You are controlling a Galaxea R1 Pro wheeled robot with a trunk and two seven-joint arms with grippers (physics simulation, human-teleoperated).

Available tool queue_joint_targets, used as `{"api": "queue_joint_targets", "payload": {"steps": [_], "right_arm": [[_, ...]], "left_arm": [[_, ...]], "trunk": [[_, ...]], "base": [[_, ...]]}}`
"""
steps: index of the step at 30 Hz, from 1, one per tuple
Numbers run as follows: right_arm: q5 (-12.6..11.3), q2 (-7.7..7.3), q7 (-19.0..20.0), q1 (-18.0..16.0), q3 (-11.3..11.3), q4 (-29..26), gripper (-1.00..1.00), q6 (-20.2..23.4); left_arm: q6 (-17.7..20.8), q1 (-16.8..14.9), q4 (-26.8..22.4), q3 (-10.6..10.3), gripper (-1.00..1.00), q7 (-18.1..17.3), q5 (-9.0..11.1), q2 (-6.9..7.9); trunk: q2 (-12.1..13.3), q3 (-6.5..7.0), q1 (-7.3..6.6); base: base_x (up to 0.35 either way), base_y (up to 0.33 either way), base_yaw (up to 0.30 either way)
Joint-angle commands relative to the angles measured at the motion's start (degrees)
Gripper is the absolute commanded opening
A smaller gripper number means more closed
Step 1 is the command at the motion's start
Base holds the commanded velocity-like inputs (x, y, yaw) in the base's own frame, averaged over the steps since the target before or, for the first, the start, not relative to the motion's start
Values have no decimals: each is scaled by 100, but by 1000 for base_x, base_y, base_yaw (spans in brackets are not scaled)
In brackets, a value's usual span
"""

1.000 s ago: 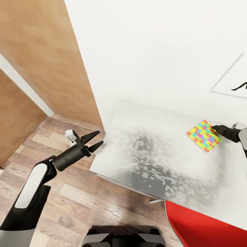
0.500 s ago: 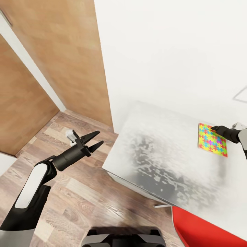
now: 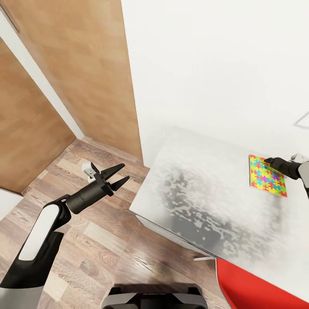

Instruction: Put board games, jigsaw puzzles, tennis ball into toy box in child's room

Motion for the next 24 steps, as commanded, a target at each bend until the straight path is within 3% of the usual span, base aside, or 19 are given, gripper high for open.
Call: {"api": "queue_joint_targets", "payload": {"steps": [1, 13, 24], "right_arm": [[-26, 3, 5, 1, -9, 197, 100, 30], [-25, -7, 5, 1, -11, 196, 100, 30], [-28, -8, 5, 1, -16, 179, 100, 30]], "left_arm": [[10, -5, 2, -4, 100, -31, -21, 5], [11, -9, 2, -4, 100, -31, -21, 6], [10, -10, 2, -4, 100, -31, -21, 2]], "trunk": [[-4, -5, 3], [-4, -5, 3], [-4, -5, 3]], "base": [[-34, 0, 7], [-159, 0, 3], [-37, 0, 0]]}}
